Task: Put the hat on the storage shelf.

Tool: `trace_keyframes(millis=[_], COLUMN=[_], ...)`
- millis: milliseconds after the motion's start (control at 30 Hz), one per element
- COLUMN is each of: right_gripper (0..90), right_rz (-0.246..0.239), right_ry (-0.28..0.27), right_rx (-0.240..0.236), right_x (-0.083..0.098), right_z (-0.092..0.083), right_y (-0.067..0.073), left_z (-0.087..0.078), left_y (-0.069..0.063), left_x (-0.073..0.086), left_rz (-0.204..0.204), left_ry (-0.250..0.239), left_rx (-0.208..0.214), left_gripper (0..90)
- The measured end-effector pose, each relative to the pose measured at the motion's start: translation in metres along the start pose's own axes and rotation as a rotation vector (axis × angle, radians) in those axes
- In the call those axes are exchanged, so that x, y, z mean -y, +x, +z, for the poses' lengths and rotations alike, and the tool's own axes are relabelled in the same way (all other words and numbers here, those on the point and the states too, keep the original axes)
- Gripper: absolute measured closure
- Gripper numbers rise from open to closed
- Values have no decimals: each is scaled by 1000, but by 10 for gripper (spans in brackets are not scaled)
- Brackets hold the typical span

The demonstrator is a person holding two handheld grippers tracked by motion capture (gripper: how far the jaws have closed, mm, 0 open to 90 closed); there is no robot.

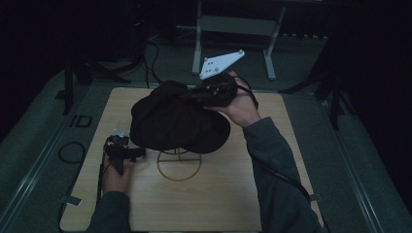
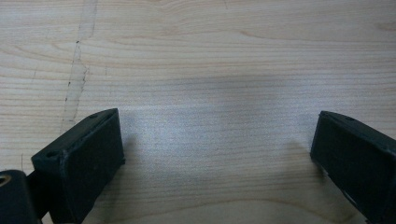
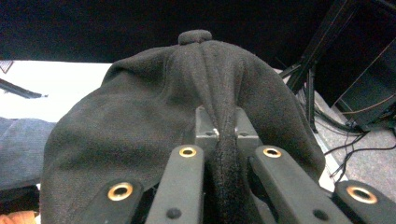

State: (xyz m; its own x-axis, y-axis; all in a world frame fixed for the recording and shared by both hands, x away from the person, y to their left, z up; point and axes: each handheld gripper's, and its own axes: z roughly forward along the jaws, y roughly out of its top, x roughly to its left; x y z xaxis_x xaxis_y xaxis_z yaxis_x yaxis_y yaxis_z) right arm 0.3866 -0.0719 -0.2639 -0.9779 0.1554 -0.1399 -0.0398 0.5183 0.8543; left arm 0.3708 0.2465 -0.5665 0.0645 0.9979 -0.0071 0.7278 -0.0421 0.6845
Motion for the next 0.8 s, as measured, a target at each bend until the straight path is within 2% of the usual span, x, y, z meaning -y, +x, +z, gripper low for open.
trace_keyframes(millis=[633, 800], right_gripper=[843, 766], right_rz=[52, 65], right_ry=[53, 91], right_rx=[-32, -41], right_x=[33, 40], right_z=[28, 34], right_y=[-3, -3], left_z=[0, 0], left_y=[0, 0], left_x=[0, 0], left_rz=[1, -1], left_ry=[1, 1], left_rx=[0, 0], left_gripper=[22, 22])
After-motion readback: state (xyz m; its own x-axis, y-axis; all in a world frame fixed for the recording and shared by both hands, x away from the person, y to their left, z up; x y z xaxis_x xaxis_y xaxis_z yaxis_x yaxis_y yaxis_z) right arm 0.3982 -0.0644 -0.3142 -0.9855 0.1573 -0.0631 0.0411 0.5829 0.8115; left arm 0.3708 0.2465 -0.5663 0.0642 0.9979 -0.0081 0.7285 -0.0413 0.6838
